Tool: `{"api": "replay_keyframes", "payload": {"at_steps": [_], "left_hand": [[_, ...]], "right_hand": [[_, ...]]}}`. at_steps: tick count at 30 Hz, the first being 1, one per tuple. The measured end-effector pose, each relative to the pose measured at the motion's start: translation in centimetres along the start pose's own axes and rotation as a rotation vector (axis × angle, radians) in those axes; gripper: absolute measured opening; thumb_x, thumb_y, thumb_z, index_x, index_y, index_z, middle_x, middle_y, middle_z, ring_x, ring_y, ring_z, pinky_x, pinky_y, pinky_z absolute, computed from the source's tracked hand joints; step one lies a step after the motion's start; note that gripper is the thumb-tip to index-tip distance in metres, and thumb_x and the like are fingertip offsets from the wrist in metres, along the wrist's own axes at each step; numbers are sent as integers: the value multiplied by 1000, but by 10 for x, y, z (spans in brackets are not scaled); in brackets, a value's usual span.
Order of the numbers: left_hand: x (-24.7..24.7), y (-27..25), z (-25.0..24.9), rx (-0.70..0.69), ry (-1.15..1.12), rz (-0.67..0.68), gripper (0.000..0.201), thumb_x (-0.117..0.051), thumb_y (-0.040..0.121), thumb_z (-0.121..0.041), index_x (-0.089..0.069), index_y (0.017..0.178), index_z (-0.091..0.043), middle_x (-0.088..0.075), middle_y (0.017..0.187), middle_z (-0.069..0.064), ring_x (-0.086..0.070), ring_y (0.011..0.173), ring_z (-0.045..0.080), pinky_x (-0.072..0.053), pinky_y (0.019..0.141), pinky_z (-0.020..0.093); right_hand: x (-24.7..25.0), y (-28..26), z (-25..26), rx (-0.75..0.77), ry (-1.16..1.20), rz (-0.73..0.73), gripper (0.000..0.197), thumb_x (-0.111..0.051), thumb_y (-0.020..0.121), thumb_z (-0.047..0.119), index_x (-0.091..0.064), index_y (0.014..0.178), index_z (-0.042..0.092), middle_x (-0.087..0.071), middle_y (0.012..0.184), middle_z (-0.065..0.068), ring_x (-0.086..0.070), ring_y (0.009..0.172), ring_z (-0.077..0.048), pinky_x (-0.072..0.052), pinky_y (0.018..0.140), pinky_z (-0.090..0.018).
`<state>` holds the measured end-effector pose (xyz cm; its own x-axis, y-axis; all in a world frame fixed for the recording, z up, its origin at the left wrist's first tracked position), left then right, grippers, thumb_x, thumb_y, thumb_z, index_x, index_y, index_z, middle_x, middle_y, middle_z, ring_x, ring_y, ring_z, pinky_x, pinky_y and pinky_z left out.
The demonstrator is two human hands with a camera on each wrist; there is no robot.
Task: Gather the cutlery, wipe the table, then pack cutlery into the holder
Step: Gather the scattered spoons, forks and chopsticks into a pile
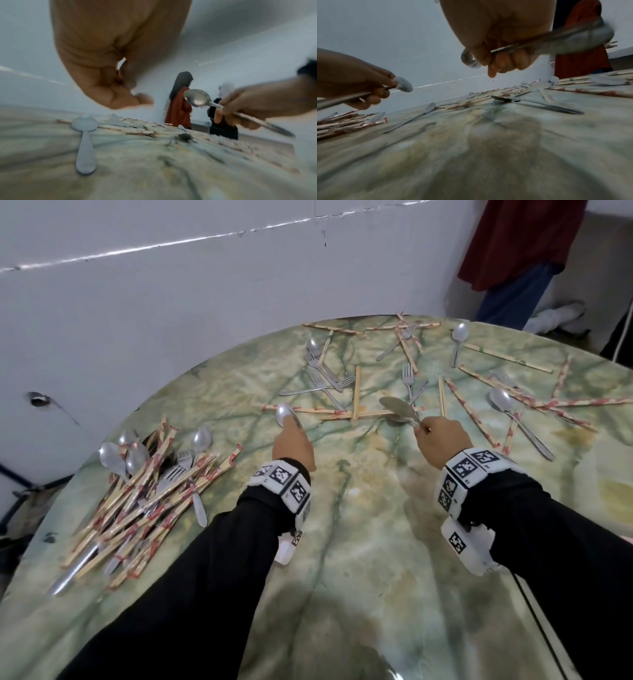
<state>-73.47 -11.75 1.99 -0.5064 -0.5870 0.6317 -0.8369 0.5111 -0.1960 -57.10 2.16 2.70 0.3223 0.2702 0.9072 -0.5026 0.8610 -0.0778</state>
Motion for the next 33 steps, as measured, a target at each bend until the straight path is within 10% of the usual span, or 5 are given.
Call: {"api": "replay_keyframes", "payload": {"at_steps": [8, 16, 23, 27, 33], "left_hand": [[9, 44, 11, -2, 381, 58, 25, -59, 88, -18, -53, 106, -3, -62, 112, 17, -60, 104, 32, -46, 78, 31], [9, 64, 22, 80, 332, -7, 56, -25, 100, -44, -50, 69, -4, -53, 68, 6, -50, 57, 22, -36, 63, 23], [9, 62, 28, 8, 472, 128, 13, -46, 89, -6, -53, 100, -9, -54, 70, 5, -48, 55, 19, -35, 42, 17], [6, 62, 29, 155, 371, 155, 53, -37, 89, -59, -57, 95, -11, -61, 102, 11, -55, 83, 27, -40, 77, 29], [7, 67, 9, -28, 209, 19, 32, -33, 97, -17, -43, 123, -2, -55, 122, 22, -53, 109, 37, -41, 86, 37]], "right_hand": [[-12, 59, 38, 156, -73, -5, 36, -52, 89, 7, -58, 123, 17, -59, 124, -10, -56, 112, -29, -44, 88, -31], [-40, 96, 31, 239, -387, 107, 46, -53, 89, 15, -47, 133, 28, -53, 133, 1, -53, 120, -21, -42, 95, -29], [-41, 89, 31, 323, -648, 123, 23, -49, 92, 18, -58, 111, 9, -57, 113, -8, -61, 99, -28, -39, 70, -30], [-18, 85, 28, 338, -638, 90, 12, -52, 89, 19, -47, 98, 13, -55, 85, -7, -50, 77, -26, -37, 67, -29], [17, 88, 16, 313, -683, -29, 19, -51, 87, 19, -58, 104, 14, -62, 92, -6, -59, 84, -26, -40, 66, -28]]}}
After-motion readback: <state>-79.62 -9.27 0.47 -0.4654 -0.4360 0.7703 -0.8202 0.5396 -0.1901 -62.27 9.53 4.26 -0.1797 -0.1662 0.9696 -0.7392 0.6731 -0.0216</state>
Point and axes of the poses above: each hand's wrist, its own y-axis towards the middle knuckle, its own x-axis out of the back of the hand, z = x × y, the point moved 1 cm from there along y, towards the middle knuckle
